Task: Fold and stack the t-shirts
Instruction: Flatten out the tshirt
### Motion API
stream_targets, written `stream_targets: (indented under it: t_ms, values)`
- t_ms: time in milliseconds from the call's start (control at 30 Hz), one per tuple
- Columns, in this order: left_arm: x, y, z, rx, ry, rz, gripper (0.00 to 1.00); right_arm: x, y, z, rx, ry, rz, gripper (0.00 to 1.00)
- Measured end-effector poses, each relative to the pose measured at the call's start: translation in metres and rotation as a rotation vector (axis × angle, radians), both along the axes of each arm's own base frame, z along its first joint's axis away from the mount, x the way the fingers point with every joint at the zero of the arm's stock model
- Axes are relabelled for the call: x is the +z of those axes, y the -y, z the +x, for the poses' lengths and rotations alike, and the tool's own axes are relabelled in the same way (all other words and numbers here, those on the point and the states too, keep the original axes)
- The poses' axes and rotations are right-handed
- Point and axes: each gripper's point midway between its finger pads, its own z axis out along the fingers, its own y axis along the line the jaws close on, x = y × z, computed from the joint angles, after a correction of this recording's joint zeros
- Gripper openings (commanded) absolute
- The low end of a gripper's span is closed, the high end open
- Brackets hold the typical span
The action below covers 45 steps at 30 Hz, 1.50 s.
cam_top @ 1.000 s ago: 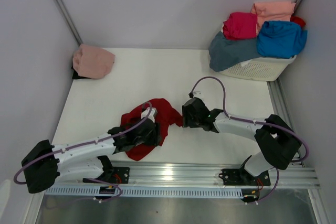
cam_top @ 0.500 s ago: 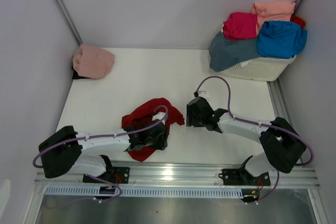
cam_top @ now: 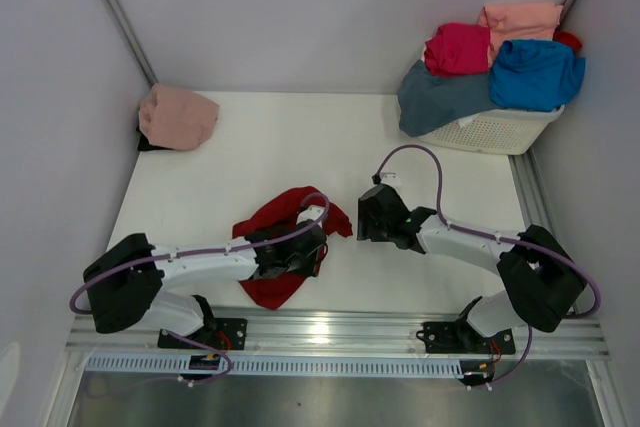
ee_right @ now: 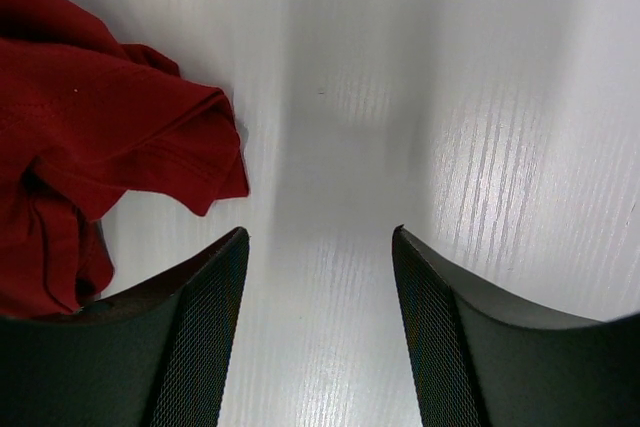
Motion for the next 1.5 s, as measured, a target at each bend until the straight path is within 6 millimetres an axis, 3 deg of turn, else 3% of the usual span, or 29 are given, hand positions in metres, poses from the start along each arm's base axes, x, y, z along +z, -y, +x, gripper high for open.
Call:
stream_targets:
  t_ms: [33,100,133,233,533,767,867,967,1200,1367,1433,1500]
  values:
    - [0.002,0.001,0.002,0.003,0.007,0.0,0.01,0.0,0.0,0.0,0.0,0.0,0.0,0.63]
    - [0.005,-0.001,0.005,0.008,0.024,0.009,0.16,0.0,0.0,0.0,0.0,0.001,0.001,0.63]
    - [0.005,-0.001,0.006,0.007,0.03,0.013,0.36,0.0,0.0,0.0,0.0,0.001,0.001,0.63]
    - [0.005,-0.003,0.006,0.001,0.033,0.024,0.54,0.001,0.0,0.0,0.0,0.001,0.001,0.63]
    - [0.001,0.002,0.002,-0.03,0.013,0.018,0.58,0.006,-0.001,0.001,0.0,0.013,0.013,0.64]
    - [-0.014,0.015,0.0,-0.081,-0.025,0.063,0.55,0.008,-0.001,0.001,-0.002,0.018,0.016,0.64]
    - [-0.016,0.028,0.004,-0.101,-0.019,0.087,0.46,0.009,0.0,0.002,-0.004,0.022,0.016,0.64]
    - [-0.019,0.037,0.009,-0.108,-0.005,0.131,0.02,0.01,0.0,0.002,-0.005,0.025,0.017,0.64]
    - [-0.018,0.039,0.013,-0.1,0.022,0.161,0.01,0.008,0.005,0.001,-0.014,0.025,0.012,0.64]
    - [-0.016,0.025,0.013,-0.084,0.036,0.218,0.01,0.007,0.005,0.001,-0.014,0.024,0.01,0.64]
    - [-0.01,0.014,0.013,-0.079,0.044,0.256,0.01,0.007,0.005,0.001,-0.014,0.024,0.01,0.64]
    - [0.008,0.009,0.016,-0.081,0.067,0.268,0.01,0.007,0.006,0.001,-0.014,0.023,0.01,0.64]
